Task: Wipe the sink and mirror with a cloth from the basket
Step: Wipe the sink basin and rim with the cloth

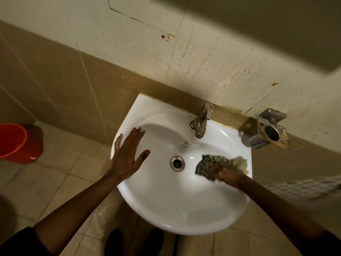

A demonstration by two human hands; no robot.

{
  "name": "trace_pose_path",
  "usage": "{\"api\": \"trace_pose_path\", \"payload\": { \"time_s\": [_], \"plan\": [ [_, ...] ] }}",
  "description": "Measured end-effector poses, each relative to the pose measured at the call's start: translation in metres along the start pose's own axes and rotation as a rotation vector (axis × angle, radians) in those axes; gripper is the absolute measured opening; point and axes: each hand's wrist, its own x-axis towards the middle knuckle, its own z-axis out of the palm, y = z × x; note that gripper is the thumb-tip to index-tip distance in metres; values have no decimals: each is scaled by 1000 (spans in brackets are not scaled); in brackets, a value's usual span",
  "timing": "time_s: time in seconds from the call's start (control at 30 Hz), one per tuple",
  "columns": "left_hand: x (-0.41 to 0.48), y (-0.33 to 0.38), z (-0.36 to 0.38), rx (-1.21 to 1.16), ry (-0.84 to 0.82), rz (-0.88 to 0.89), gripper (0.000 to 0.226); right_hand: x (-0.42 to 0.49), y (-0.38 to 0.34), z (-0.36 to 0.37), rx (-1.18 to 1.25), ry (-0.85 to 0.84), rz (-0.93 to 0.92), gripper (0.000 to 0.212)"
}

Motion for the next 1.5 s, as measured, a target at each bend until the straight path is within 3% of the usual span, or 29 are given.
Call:
{"api": "trace_pose_path", "payload": {
  "time_s": [0.03, 0.07, 0.1, 0.13, 0.2, 0.3, 0.4, 0.43, 0.5, 0.53, 0.67, 0.73, 0.83, 0.9, 1.0, 1.13, 1.27, 1.37, 1.43, 1.5],
  "plan": [
    [0, 0, 0, -1, 5, 1, 70, 15, 7, -1, -279, 1, -32, 37],
    [0, 0, 1, -2, 6, 2, 70, 34, 17, 2, -515, 104, -188, 44],
    [0, -1, 1, -1, 6, 3, 70, 50, 16, 7, -648, 218, -307, 44],
    [0, -1, 2, 5, 10, 2, 70, 61, 7, 13, -652, 218, -339, 39],
    [1, -1, 3, 18, 14, 0, 71, 83, -28, 17, -428, 207, -373, 36],
    [1, -3, 3, 29, 10, 2, 72, 110, -80, 22, -236, 212, -302, 59],
    [1, -3, 4, 48, -5, 10, 71, 112, -101, 19, 56, 28, -60, 91],
    [1, -4, 4, 46, -4, 8, 70, 107, -92, 24, 94, 45, -56, 85],
    [1, -3, 4, 37, 1, -4, 70, 85, -50, 51, 107, 86, -97, 45],
    [1, -3, 4, 37, 1, -4, 70, 74, -26, 64, 164, 128, -114, 36],
    [1, -2, 2, 35, -9, -1, 71, 30, 6, 74, 47, 170, -6, 60],
    [0, -2, 3, 30, -5, 11, 70, 14, -27, 85, 73, 130, 35, 53],
    [1, -2, 2, 11, 4, 21, 71, 22, -108, 116, 361, 38, -64, 40],
    [0, -2, 1, 10, -6, 29, 72, 43, -171, 120, 576, 12, -88, 41],
    [0, -1, 0, -3, -19, 25, 73, 47, -233, 105, 714, -5, -37, 46],
    [1, -2, 1, 4, -16, 25, 74, -9, -176, 105, 490, -30, -173, 46],
    [2, -2, 2, 19, -14, 30, 76, -43, -45, 74, -12, -28, 220, 42],
    [2, -2, 2, 27, -9, 34, 75, -43, -21, 47, -360, 58, 383, 43],
    [2, -3, 3, 26, -6, 31, 74, -45, -42, 59, -293, 89, 439, 40],
    [2, -3, 3, 21, -1, 28, 75, -48, -79, 86, -64, 76, 384, 39]
  ]
}}
